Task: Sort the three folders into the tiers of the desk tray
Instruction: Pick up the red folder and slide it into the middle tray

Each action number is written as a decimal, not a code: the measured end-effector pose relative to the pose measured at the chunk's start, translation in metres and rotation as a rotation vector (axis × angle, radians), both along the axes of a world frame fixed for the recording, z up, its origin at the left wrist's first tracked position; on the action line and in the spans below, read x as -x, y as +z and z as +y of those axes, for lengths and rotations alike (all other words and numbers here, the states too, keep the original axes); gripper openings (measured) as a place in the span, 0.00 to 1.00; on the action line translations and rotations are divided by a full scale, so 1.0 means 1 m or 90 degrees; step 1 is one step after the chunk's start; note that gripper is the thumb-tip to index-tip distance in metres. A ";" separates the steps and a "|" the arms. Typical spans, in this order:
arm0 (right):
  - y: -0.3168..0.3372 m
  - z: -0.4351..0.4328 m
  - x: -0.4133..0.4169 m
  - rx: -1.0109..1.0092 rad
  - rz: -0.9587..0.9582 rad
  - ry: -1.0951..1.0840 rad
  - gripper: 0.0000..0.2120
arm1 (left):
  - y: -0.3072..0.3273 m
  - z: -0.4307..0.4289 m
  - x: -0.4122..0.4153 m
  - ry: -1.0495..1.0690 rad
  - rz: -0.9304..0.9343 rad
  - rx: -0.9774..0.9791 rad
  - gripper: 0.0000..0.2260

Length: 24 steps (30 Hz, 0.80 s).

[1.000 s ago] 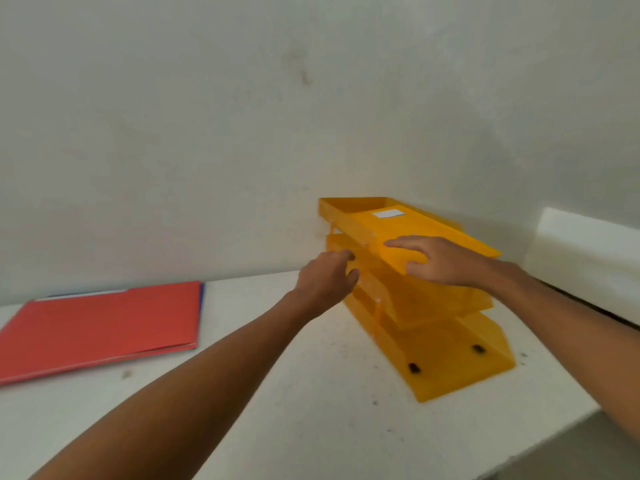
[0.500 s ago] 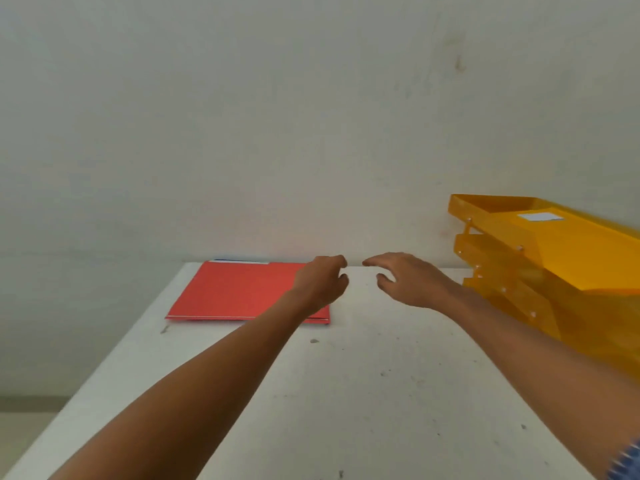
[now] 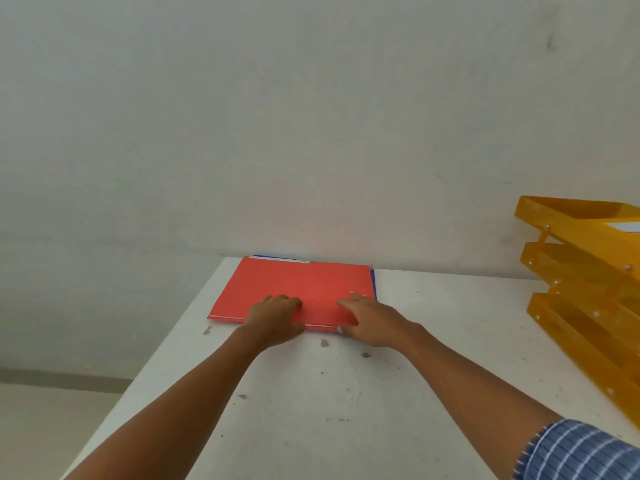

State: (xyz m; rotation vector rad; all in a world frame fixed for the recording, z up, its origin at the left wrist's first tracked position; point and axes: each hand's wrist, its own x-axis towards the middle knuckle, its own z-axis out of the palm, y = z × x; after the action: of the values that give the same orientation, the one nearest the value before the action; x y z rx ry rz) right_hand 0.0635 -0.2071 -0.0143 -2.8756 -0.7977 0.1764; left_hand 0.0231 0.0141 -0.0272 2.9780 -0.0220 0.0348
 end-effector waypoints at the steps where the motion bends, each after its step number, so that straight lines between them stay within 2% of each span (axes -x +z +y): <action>1: -0.004 0.003 0.000 0.020 0.020 0.000 0.35 | -0.002 0.001 0.000 -0.016 -0.003 -0.007 0.26; 3: -0.013 0.007 -0.002 0.048 0.035 -0.004 0.37 | -0.006 0.002 -0.002 -0.049 0.003 -0.036 0.28; 6: -0.020 0.009 -0.006 0.068 0.011 -0.001 0.35 | -0.010 0.007 -0.006 -0.071 0.009 -0.073 0.32; 16: -0.017 0.005 0.000 0.128 -0.064 0.035 0.25 | -0.008 0.005 -0.010 -0.121 -0.012 -0.101 0.22; 18: -0.012 -0.001 0.001 0.088 -0.111 0.044 0.22 | -0.010 0.002 -0.009 -0.136 -0.059 -0.116 0.18; 21: 0.001 -0.012 -0.002 -0.046 -0.275 0.004 0.13 | 0.000 -0.004 -0.011 -0.125 -0.156 -0.116 0.16; 22: 0.007 -0.016 -0.006 -0.075 -0.334 -0.026 0.13 | 0.008 -0.006 -0.013 -0.112 -0.184 -0.112 0.15; 24: 0.020 -0.027 -0.011 -0.115 -0.405 -0.079 0.19 | 0.029 -0.008 -0.016 -0.089 -0.226 -0.107 0.12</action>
State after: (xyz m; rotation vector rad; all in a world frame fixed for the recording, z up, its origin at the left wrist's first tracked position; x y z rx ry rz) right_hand 0.0749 -0.2342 0.0061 -2.7961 -0.6650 -0.8141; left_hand 0.0390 0.0061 0.0022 3.0842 -0.2886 0.5699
